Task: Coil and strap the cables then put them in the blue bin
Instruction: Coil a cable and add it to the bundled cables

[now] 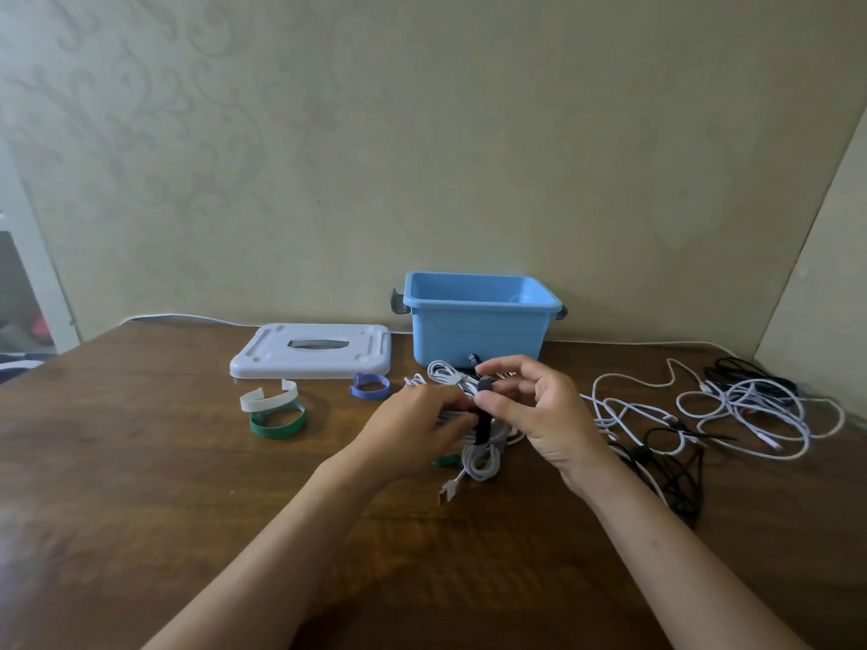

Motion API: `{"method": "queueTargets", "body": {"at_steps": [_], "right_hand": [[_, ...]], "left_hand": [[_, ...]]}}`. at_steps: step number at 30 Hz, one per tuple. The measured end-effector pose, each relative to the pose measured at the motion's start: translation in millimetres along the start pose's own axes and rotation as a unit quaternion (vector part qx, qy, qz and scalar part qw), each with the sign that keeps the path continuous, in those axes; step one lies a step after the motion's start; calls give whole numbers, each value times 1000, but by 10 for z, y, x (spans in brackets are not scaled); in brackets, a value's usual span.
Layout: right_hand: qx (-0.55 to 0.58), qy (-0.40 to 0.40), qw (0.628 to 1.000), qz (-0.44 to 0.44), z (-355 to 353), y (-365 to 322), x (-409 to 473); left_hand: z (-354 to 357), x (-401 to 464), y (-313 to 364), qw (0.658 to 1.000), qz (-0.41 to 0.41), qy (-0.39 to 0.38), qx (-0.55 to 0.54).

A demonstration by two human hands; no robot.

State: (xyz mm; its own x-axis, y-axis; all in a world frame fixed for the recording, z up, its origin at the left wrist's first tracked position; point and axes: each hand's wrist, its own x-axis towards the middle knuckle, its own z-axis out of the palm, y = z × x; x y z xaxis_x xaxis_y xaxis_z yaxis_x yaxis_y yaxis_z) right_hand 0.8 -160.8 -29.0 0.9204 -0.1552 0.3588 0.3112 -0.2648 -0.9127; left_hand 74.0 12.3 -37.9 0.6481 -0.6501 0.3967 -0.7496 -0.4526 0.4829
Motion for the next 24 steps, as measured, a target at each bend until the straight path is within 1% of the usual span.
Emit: {"method": "queueTargets", "body": {"at_steps": [4, 7, 10, 15, 20, 24], "right_hand": [[-11, 41, 999, -16, 27, 27, 6], [-7, 50, 999, -16, 54, 52, 8], [-8, 46, 999, -7, 69, 70, 10], [-9, 37, 999, 27, 56, 91, 49], [-1, 57, 998, 39, 62, 98, 33], [-9, 42, 998, 53, 42, 103, 38]], "left_hand": [[41, -2, 22, 999, 15, 8, 31], [47, -2, 39, 998, 29, 18, 53], [37, -20, 63, 995, 49, 34, 79], [42, -53, 80, 992, 78, 71, 73], [74, -72, 122, 989, 71, 109, 69], [77, -74, 124, 984, 88, 128, 82]]}}
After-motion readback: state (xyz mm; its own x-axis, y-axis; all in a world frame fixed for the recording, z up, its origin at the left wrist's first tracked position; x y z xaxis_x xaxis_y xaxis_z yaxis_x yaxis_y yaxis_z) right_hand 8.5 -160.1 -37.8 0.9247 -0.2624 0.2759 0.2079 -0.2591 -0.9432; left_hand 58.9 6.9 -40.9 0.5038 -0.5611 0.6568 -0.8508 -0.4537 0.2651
